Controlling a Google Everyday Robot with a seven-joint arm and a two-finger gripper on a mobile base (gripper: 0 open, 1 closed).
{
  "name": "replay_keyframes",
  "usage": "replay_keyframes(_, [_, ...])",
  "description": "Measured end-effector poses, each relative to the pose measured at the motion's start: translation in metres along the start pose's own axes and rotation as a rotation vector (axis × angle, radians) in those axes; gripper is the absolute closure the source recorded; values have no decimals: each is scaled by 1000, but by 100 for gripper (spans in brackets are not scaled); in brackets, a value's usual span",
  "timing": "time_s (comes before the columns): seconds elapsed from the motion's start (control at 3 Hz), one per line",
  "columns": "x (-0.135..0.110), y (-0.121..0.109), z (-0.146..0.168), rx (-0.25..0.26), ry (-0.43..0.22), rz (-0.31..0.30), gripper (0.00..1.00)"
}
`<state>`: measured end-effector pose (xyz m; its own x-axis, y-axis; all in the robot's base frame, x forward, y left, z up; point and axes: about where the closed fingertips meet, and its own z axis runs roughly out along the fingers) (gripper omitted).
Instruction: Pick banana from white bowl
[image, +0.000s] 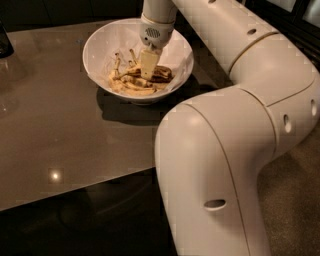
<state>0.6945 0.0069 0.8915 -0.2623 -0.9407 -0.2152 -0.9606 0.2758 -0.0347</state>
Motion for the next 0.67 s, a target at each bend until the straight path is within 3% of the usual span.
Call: replay_keyframes(0.67, [0, 0, 0, 0, 0, 0, 100])
